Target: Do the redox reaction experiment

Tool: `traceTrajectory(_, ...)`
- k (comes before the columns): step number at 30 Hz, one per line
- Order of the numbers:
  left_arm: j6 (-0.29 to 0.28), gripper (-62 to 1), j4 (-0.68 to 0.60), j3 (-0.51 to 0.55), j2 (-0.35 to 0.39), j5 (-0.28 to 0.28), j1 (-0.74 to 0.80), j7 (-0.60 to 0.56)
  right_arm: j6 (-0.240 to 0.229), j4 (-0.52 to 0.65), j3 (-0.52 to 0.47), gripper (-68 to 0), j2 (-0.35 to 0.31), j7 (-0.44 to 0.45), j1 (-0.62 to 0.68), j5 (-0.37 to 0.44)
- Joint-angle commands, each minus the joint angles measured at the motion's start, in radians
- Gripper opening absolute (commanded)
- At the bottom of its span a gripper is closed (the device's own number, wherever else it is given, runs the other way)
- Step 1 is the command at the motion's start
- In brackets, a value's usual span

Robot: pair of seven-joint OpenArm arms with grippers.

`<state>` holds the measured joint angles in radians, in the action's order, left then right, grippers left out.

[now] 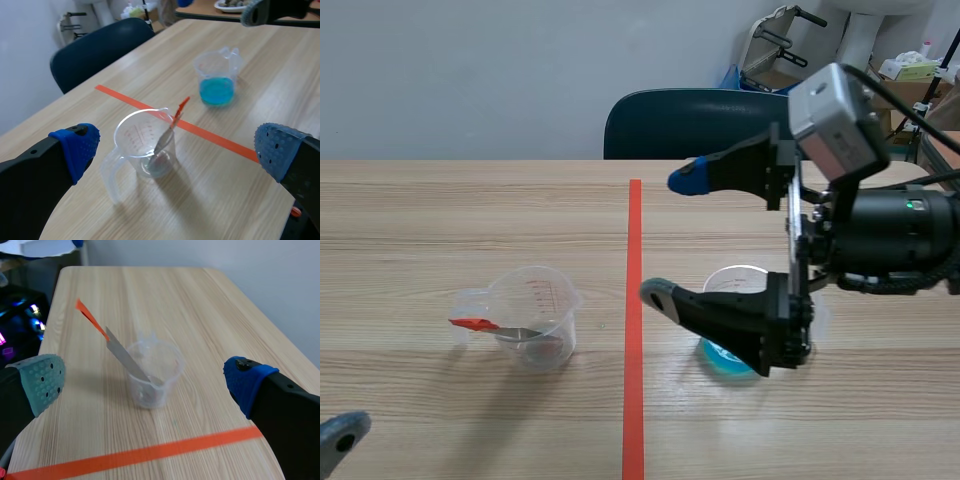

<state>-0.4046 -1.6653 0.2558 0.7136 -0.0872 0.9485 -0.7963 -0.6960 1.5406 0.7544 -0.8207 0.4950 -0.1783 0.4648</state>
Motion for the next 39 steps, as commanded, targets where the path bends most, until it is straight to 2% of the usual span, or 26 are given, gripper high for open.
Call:
traceTrajectory(1,-0.003,1.4,-0.021,-0.005,-0.028,-0.012,-0.021,-0.01,0.0,0.022,-0.068,0.4,-0.013,-0.001,0.046,0.023)
traceTrajectory(8,-0.01,1.4,-0.021,-0.009,-0.089,-0.013,-0.138,0.122,0.0,0.099,-0.412,0.4,-0.016,-0.071,0.33,0.023)
traceTrajectory(12,-0.009,1.4,-0.021,-0.015,-0.104,-0.013,-0.216,0.185,0.0,0.153,-0.573,0.4,-0.01,-0.094,0.471,0.023)
traceTrajectory(15,-0.007,1.4,-0.021,-0.039,-0.103,-0.013,-0.267,0.225,0.0,0.194,-0.681,0.4,0.02,-0.124,0.561,0.023)
traceTrajectory(20,0.071,1.4,-0.021,-0.125,-0.103,-0.013,-0.338,0.278,0.0,0.273,-0.826,0.4,0.093,-0.188,0.68,0.023)
traceTrajectory(25,0.185,1.4,-0.021,-0.242,-0.104,-0.014,-0.406,0.332,0.0,0.342,-0.912,0.4,0.154,-0.24,0.759,0.023)
traceTrajectory(31,0.315,1.4,-0.021,-0.358,-0.104,-0.014,-0.459,0.353,-0.001,0.358,-0.932,0.4,0.183,-0.274,0.777,0.022)
traceTrajectory(39,0.317,1.4,-0.067,-0.369,-0.103,-0.028,-0.47,0.397,-0.001,0.358,-0.932,0.4,0.184,-0.276,0.776,0.023)
